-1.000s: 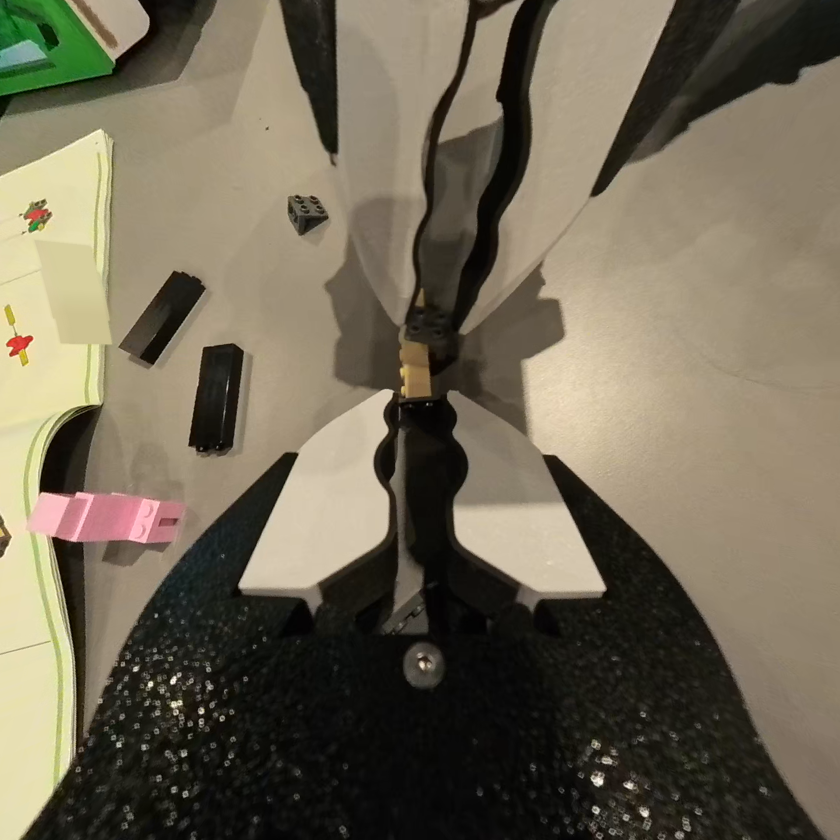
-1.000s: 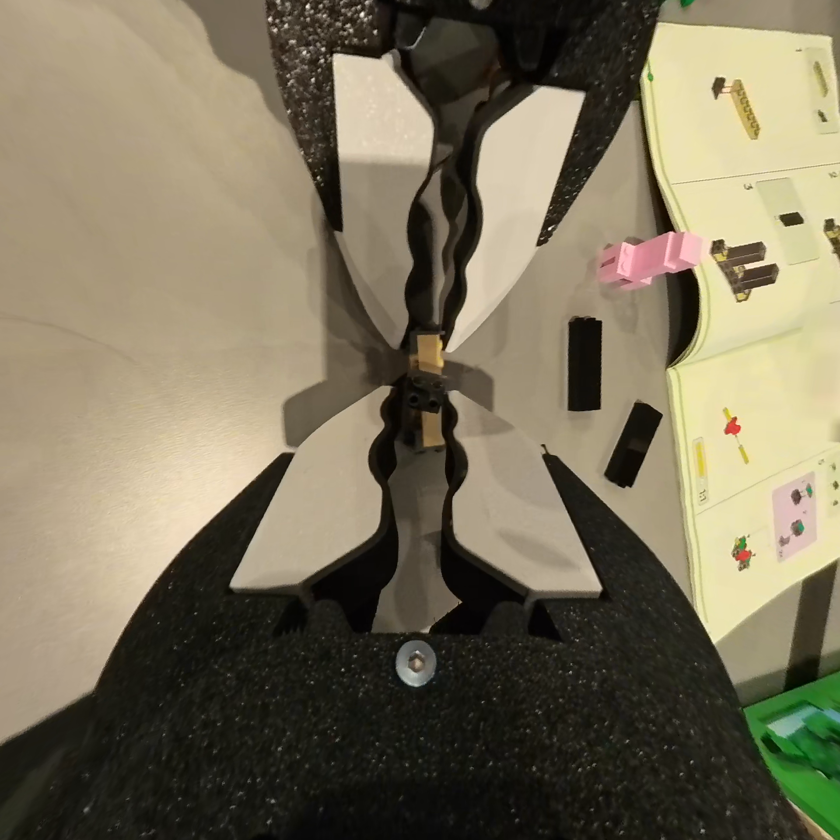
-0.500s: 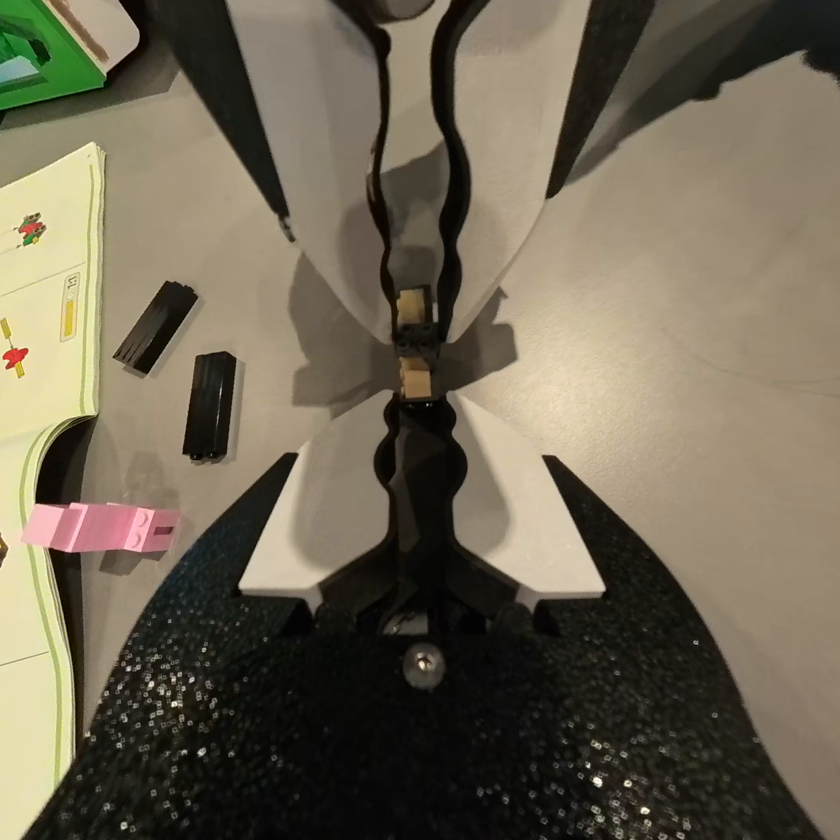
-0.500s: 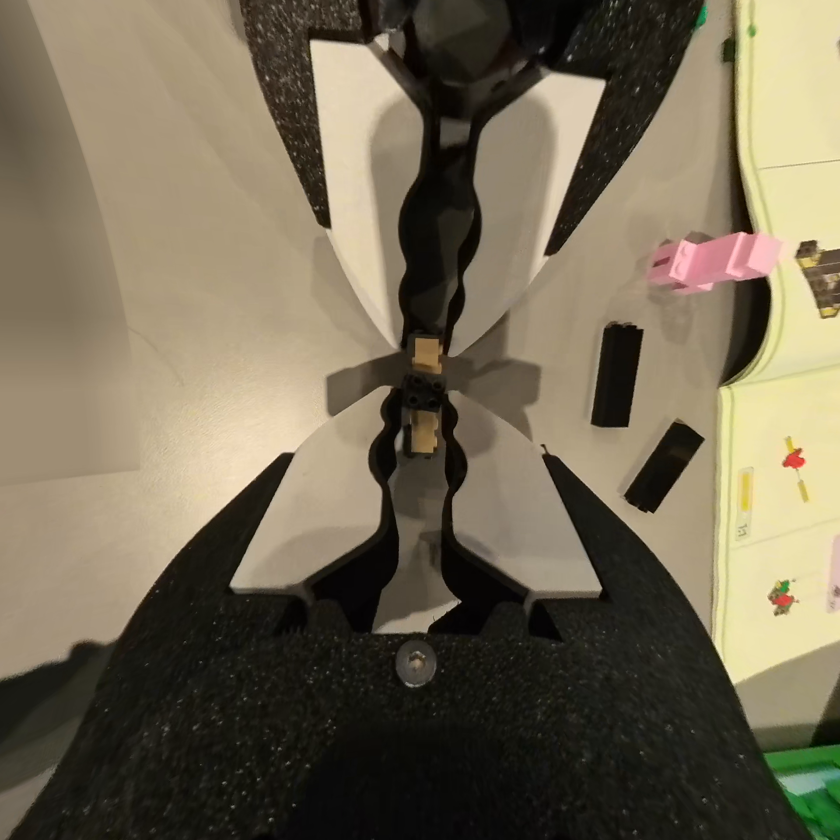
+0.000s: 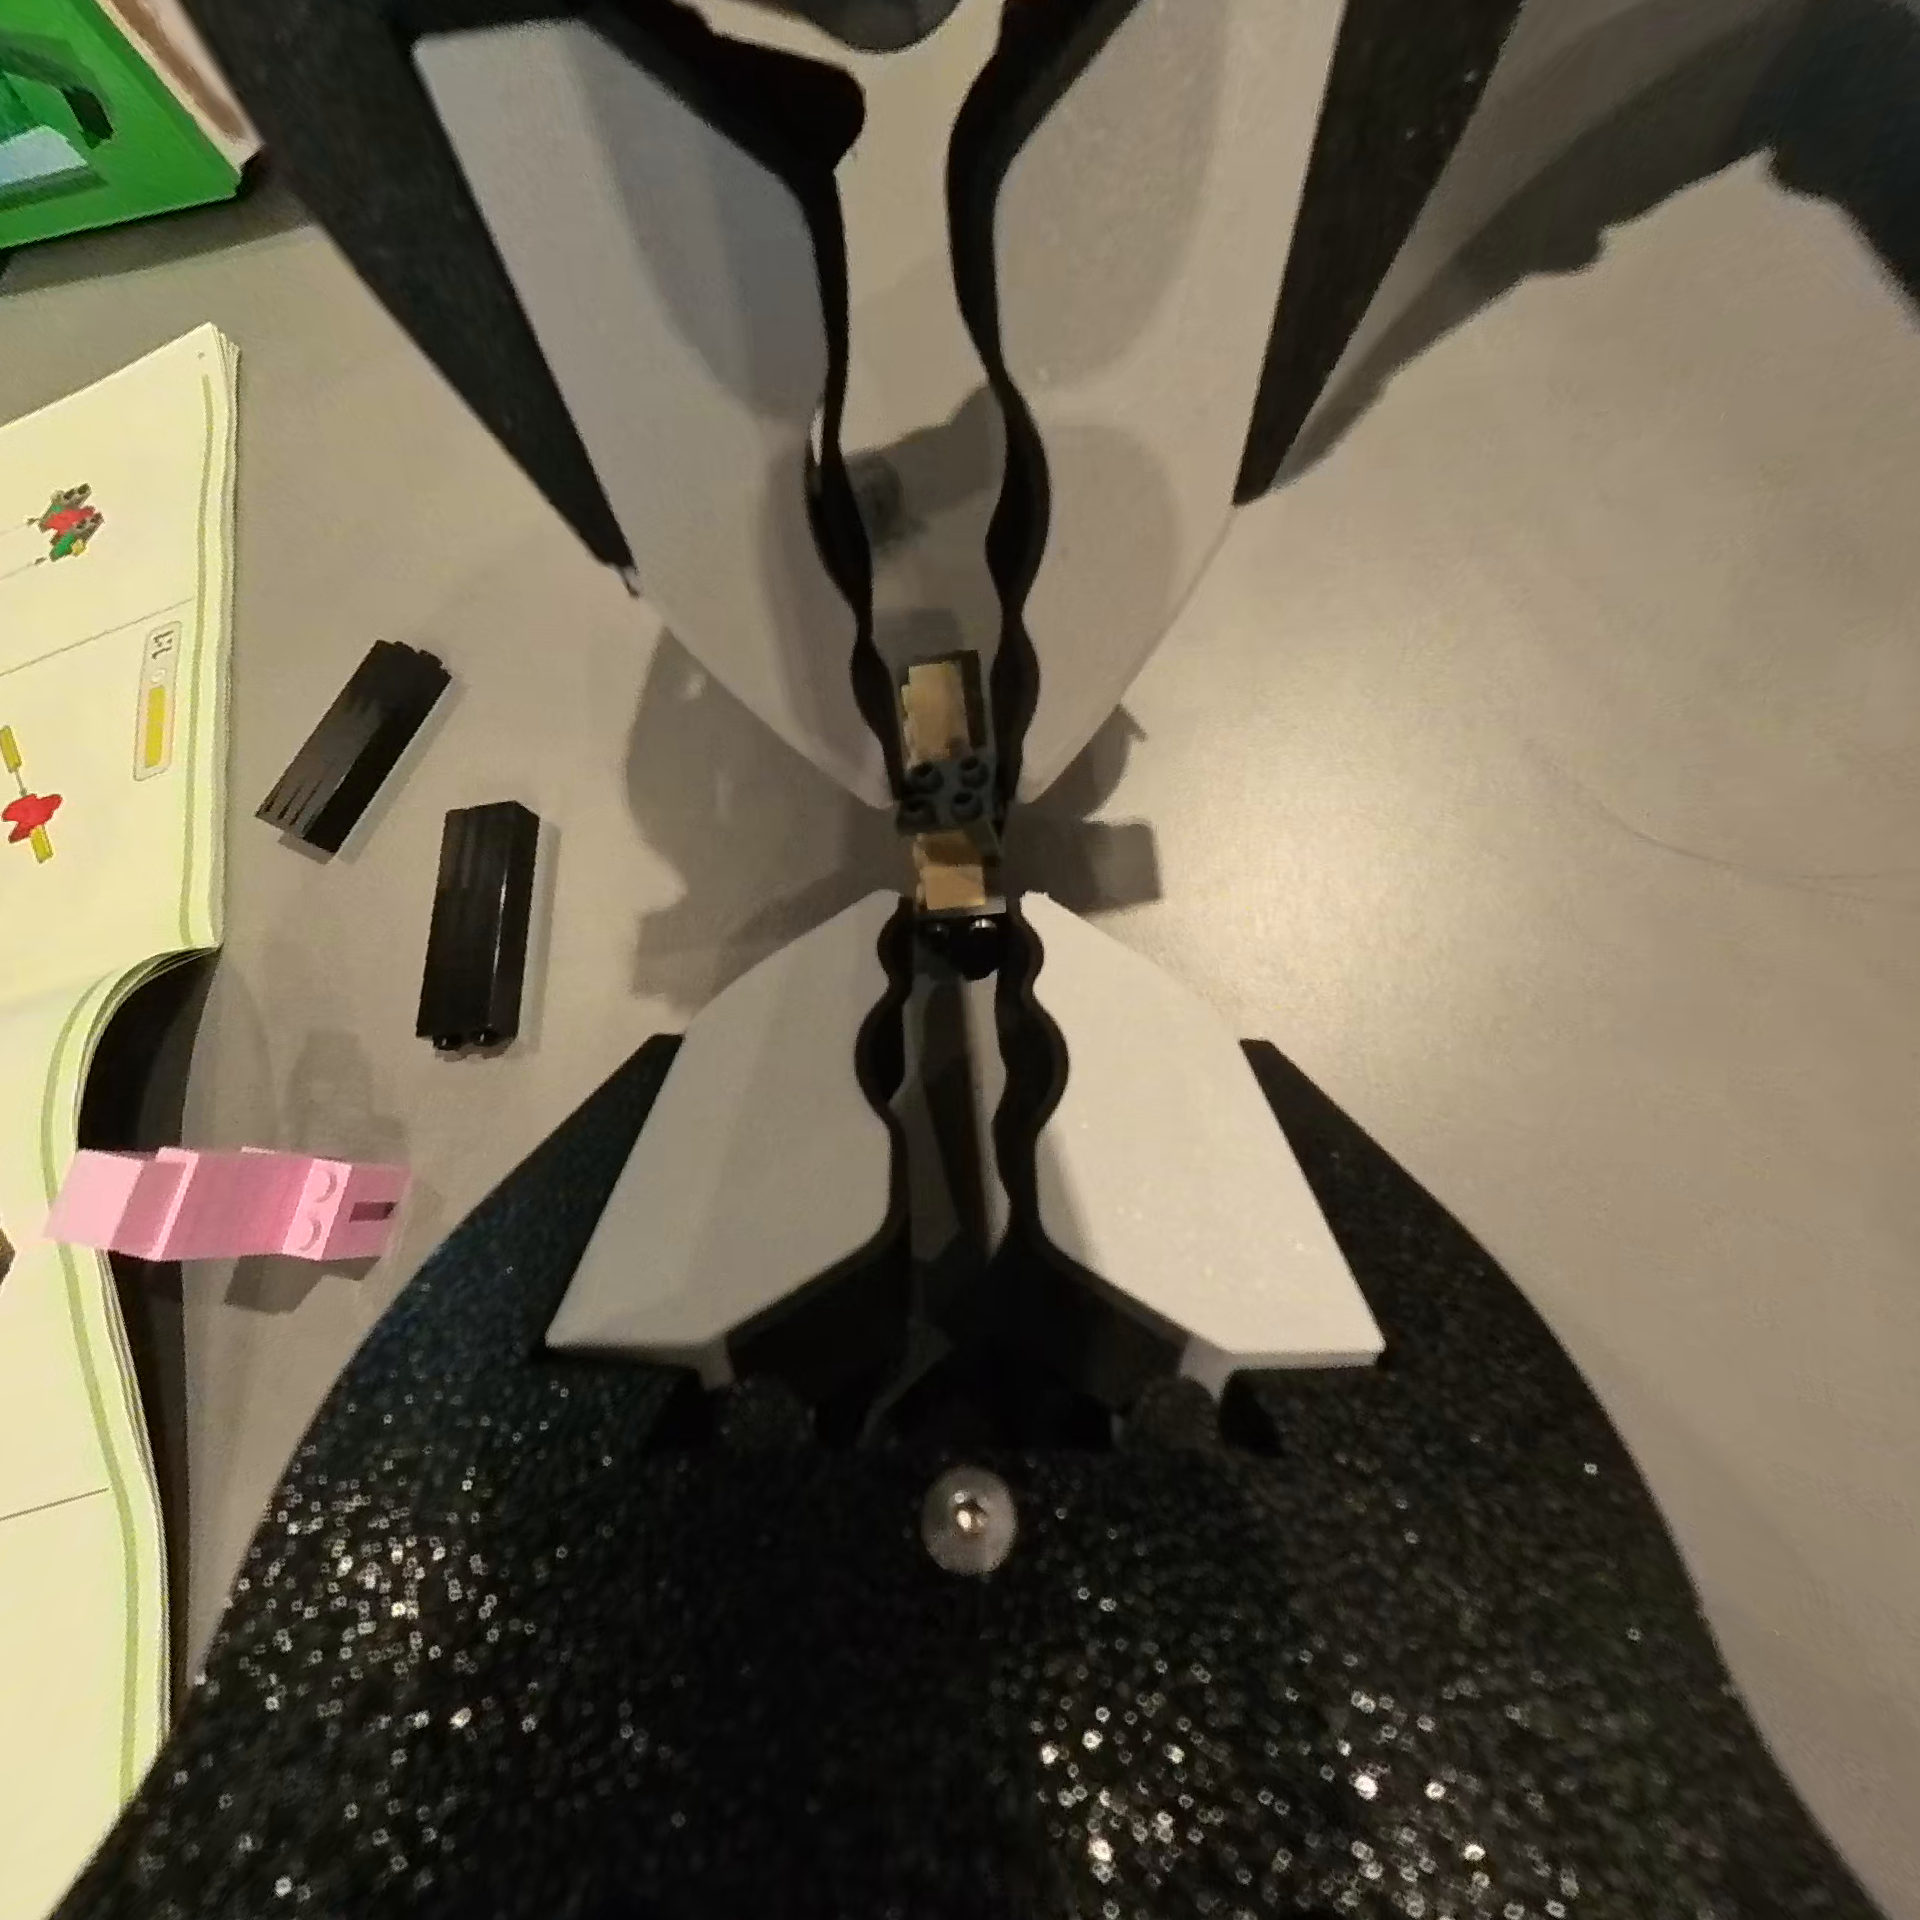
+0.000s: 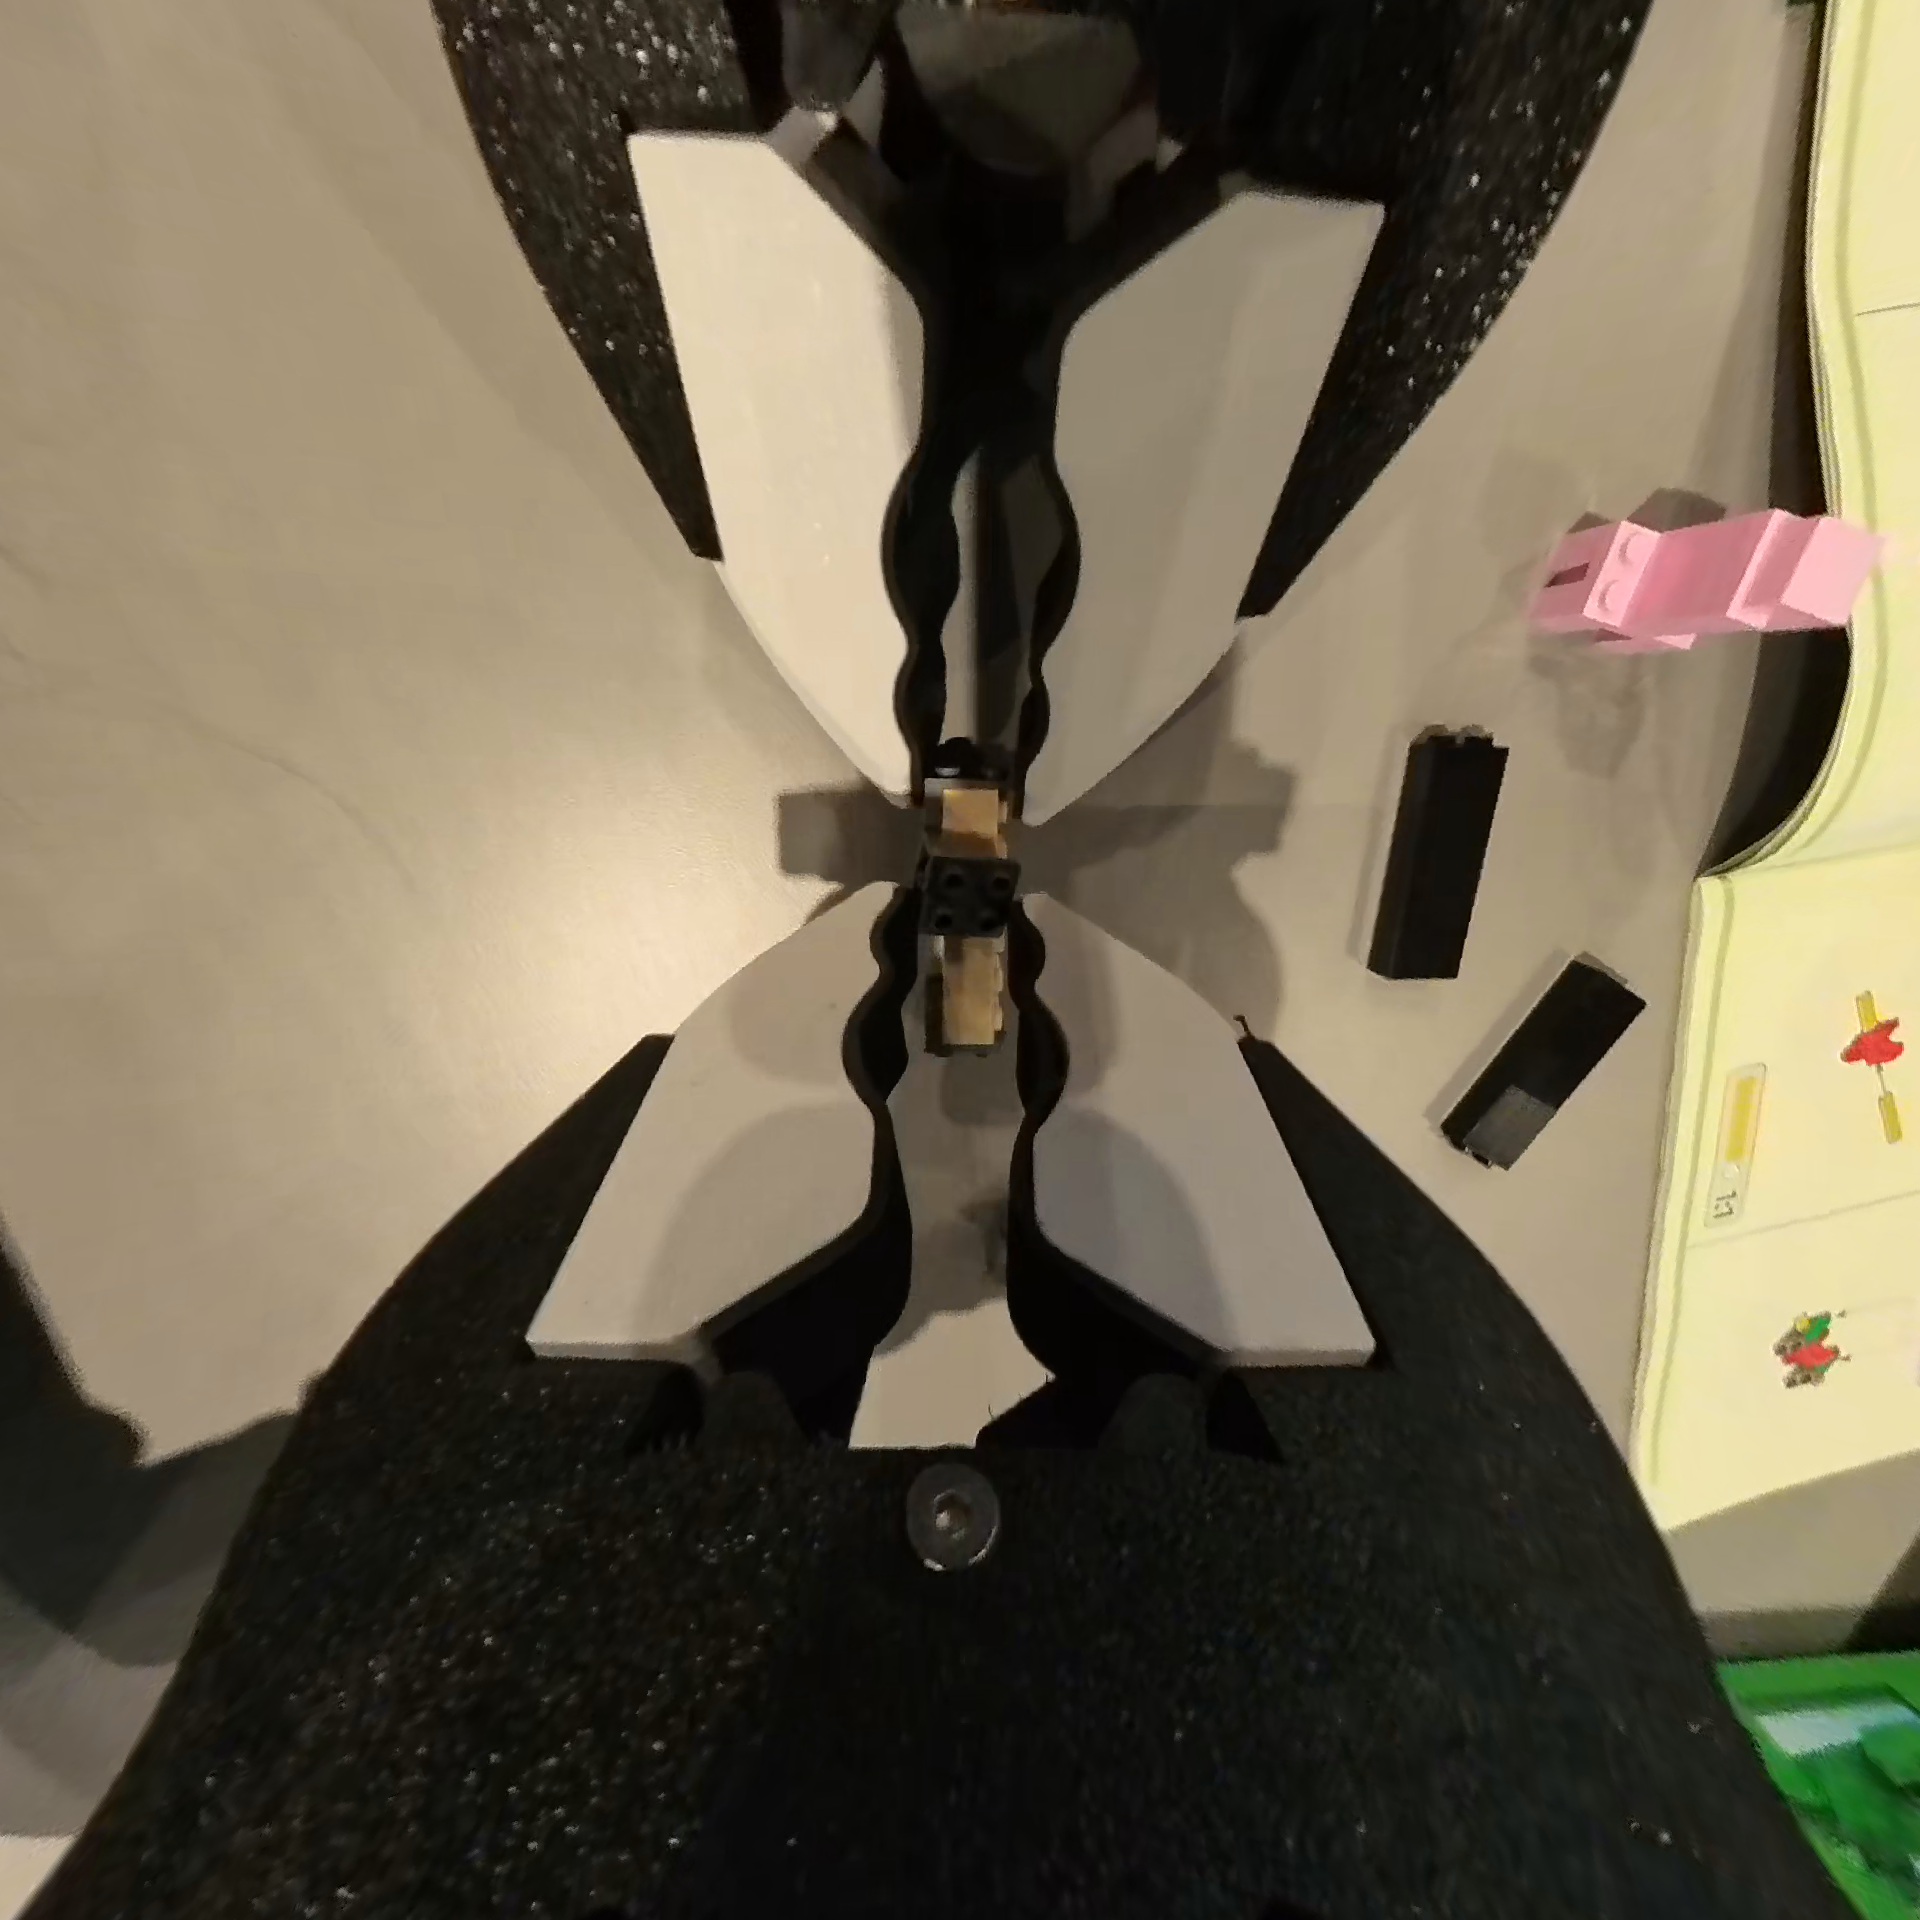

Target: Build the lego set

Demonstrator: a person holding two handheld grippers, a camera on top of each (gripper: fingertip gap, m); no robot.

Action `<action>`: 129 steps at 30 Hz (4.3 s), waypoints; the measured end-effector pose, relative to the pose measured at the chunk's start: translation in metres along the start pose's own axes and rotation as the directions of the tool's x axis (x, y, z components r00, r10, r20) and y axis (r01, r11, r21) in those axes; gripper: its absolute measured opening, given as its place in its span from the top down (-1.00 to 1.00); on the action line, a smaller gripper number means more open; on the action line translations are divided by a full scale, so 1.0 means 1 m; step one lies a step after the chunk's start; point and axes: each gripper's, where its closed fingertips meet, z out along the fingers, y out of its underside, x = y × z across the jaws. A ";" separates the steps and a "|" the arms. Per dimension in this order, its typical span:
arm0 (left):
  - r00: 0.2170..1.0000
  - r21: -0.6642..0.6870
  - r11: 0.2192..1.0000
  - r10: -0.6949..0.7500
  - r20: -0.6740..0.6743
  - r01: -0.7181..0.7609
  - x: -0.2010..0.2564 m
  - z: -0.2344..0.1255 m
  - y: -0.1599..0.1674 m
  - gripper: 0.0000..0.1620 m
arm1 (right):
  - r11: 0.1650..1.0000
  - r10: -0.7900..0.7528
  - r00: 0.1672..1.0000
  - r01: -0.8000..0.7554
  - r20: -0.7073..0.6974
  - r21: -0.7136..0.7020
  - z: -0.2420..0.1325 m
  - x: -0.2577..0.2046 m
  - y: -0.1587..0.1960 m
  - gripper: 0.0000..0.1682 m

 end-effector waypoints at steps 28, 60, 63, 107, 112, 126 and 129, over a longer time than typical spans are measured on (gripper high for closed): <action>1.000 -0.004 1.000 -0.014 -0.023 0.014 0.000 -0.001 0.002 0.79 | 0.999 -0.028 0.996 0.025 -0.091 -0.029 -0.002 0.003 0.013 0.81; 1.000 -0.005 1.000 -0.017 -0.023 0.017 0.000 -0.001 0.002 0.79 | 0.993 -0.088 0.971 0.102 -0.222 0.052 -0.004 0.007 0.003 0.84; 1.000 -0.005 1.000 -0.018 -0.024 0.018 0.000 -0.001 0.002 0.79 | 0.990 -0.114 0.967 0.130 -0.229 0.059 -0.005 0.006 0.001 0.91; 0.999 -0.006 1.000 -0.022 -0.027 0.022 0.001 0.000 0.002 0.80 | 0.984 -0.177 0.913 0.172 -0.367 -0.046 -0.001 0.006 0.004 0.82; 0.999 -0.006 1.000 -0.022 -0.027 0.022 0.001 0.000 0.002 0.80 | 0.989 -0.142 0.922 0.142 -0.359 -0.025 -0.002 0.007 0.003 0.80; 0.999 -0.006 1.000 -0.023 -0.028 0.023 0.001 0.000 0.002 0.80 | 0.997 -0.080 0.941 0.083 -0.330 -0.005 -0.002 0.007 0.007 0.78; 0.999 -0.006 1.000 -0.023 -0.028 0.023 0.001 0.000 0.002 0.80 | 0.997 -0.077 0.942 0.081 -0.326 -0.002 -0.002 0.007 0.007 0.78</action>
